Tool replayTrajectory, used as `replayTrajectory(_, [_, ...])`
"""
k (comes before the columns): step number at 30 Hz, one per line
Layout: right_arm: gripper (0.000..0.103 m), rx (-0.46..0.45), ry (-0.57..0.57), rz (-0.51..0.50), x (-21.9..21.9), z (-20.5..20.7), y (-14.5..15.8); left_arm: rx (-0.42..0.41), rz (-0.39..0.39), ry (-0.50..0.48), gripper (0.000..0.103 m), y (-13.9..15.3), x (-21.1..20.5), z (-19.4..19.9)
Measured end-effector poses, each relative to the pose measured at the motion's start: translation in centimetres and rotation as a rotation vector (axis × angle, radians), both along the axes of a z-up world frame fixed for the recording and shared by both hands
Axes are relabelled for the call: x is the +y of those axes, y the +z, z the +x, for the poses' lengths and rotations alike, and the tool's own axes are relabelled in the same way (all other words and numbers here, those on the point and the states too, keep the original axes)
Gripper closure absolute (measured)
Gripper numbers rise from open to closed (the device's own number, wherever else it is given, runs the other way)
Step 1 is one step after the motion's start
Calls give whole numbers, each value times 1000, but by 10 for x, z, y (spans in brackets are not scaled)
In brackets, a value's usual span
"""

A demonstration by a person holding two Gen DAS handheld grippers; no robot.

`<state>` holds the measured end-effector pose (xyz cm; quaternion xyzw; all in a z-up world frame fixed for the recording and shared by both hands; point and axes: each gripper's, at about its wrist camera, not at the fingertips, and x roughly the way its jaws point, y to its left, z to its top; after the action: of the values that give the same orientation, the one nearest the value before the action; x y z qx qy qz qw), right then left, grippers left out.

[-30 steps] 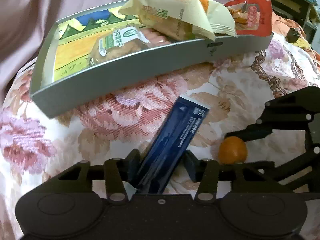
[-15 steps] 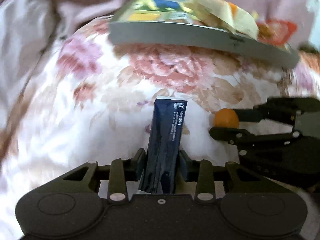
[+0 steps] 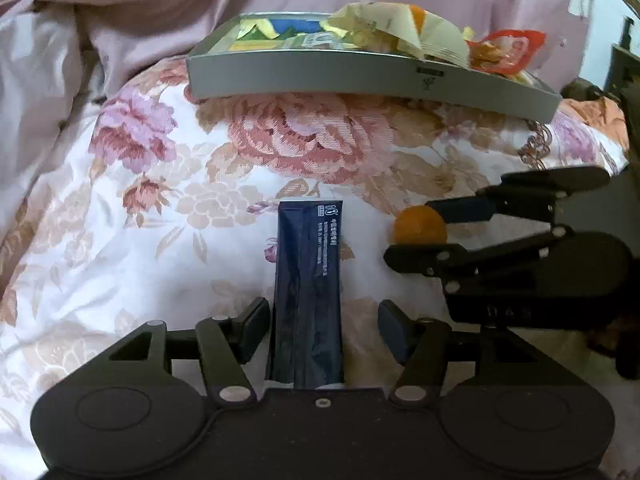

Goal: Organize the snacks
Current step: 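Close the left tool on the dark blue stick pack while the right tool grasps the mandarin, then lift the blue stick pack and mandarin and carry them over the tray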

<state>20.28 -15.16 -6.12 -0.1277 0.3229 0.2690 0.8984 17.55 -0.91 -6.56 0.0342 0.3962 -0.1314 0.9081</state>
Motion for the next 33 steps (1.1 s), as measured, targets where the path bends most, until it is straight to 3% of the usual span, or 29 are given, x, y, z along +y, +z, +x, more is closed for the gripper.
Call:
replayTrajectory(6, [47,-9,-6,-9,1,-1,-1,-1,-27,9,41,0,5,-1])
replayTrajectory(16, [47,-28,-10,-12,2,-3,-3,-24,1,29,49,0,2,-5])
replayTrajectory(22, [47,-37,-2,-20,3,-4,-3,-37,15,37,61,0,1,-7])
replayTrajectory(30, [64,-50,38,-49,10,-8,-4,-51,10,47,68,-1,2,-8])
replayTrajectory(33, [65,-55,41,-54,11,-9,-4,-66,13,53,70,-1,0,-10])
